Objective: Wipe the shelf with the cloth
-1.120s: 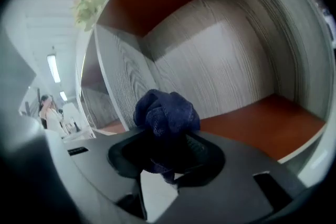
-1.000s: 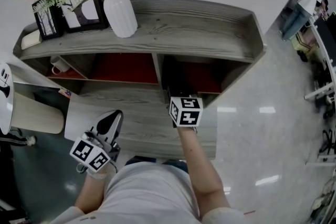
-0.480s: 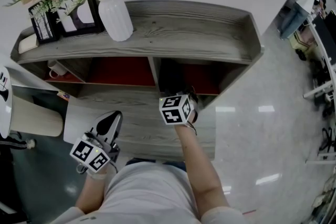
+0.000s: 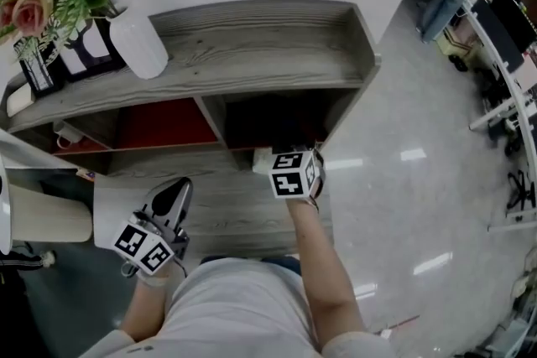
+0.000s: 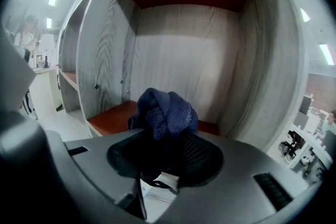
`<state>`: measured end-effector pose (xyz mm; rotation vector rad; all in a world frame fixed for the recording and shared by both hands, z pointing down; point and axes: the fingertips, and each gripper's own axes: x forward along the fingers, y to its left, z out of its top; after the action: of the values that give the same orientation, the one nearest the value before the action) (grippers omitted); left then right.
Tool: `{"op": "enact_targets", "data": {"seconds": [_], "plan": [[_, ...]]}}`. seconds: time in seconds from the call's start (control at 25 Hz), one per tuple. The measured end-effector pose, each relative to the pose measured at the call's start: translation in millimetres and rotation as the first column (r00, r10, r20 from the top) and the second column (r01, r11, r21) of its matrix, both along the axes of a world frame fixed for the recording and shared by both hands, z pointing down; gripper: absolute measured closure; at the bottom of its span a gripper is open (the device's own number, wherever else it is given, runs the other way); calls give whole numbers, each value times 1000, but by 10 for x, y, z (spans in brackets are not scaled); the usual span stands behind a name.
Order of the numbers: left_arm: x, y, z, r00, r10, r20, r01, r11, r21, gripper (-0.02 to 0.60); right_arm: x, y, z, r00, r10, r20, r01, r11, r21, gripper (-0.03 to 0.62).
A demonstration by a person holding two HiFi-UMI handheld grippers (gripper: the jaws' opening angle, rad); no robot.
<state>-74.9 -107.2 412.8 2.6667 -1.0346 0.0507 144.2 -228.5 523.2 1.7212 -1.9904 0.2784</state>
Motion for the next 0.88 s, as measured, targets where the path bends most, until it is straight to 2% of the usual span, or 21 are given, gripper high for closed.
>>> {"op": "enact_targets", "data": {"seconds": [0.28,0.48,0.64,0.88], "plan": [[388,-34,-11,994,107,2,-107,994,8,566,451,211,-7,994,114,7,-114,994,-6,450],[519,-33,-23,988,152,8,-152,988,12,566,581,294,7,985,173,14,-173,985,-23,454],[510,-7,-32,988,153,12,-153,988,10,566,593,230,5,979,205,-13,-206,978,-28,465],[311,-17,6,993,114,23,-114,993,-4,566,581,62,14,971,233,-48,-235,972,-26,478]]}}
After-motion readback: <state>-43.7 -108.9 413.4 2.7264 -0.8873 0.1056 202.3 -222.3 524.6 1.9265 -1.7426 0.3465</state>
